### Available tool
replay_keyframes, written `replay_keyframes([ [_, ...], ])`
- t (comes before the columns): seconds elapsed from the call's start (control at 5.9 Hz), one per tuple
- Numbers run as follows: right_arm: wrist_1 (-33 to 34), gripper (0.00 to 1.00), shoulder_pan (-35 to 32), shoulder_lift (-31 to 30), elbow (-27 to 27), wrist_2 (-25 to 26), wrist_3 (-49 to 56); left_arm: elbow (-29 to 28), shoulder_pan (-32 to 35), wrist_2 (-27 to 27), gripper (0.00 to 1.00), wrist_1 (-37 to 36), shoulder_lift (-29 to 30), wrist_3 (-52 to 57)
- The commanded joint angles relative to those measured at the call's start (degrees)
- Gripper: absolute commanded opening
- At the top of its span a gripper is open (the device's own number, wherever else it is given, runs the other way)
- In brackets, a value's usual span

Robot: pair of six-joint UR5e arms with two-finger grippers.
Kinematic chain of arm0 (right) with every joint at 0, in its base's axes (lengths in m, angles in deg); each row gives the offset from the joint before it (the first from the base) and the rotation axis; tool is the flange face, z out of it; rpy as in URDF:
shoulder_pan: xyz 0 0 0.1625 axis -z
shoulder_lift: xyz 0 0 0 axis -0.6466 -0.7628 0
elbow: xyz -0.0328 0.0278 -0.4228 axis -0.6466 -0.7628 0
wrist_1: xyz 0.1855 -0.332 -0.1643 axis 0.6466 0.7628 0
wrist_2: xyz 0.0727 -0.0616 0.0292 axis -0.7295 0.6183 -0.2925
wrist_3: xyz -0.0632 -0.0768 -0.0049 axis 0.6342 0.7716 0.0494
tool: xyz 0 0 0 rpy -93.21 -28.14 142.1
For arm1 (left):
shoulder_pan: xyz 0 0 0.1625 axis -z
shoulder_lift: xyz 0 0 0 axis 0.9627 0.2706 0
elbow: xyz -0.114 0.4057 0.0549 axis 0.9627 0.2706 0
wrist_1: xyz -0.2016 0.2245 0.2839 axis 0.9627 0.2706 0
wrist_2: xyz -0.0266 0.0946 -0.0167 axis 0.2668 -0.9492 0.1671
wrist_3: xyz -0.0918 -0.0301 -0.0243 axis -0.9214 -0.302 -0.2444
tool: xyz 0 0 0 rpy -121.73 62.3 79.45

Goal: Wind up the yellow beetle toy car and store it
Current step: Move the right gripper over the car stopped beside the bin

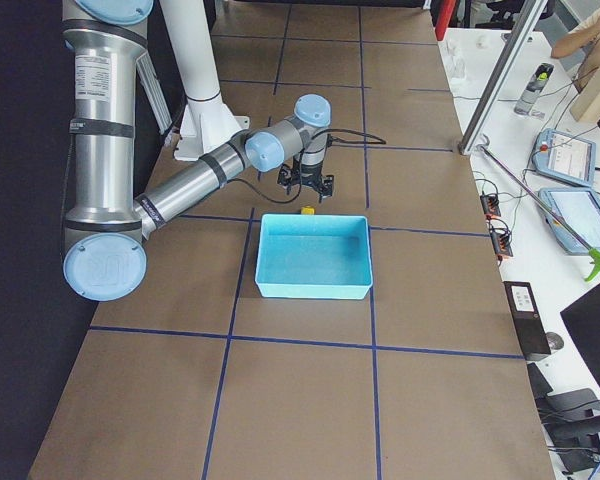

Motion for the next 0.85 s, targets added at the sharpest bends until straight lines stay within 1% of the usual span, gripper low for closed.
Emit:
replay_keyframes([
  [0.0,8.09,1.0,5.81,11.19,-4.77,7.9,0.11,0.75,0.0,0.04,1.0,0.07,0.05,-0.29],
  [0.17,7.58,1.0,8.1,11.15,-6.46,12.9,-0.06,1.28,0.0,0.13,1.0,0.07,0.05,-0.38],
  [0.34,7.4,1.0,10.3,10.01,-7.17,16.43,-2.24,1.28,0.0,2.13,1.0,-0.19,-0.04,-0.38],
  [0.51,6.44,1.0,10.93,9.92,-8.74,17.07,-3.04,1.46,0.09,2.59,1.0,-0.19,-0.47,-0.29],
  [0.68,-0.88,1.0,11.02,6.35,-9.63,16.9,-3.4,1.2,0.09,1.9,1.0,-0.19,-0.3,-0.21],
])
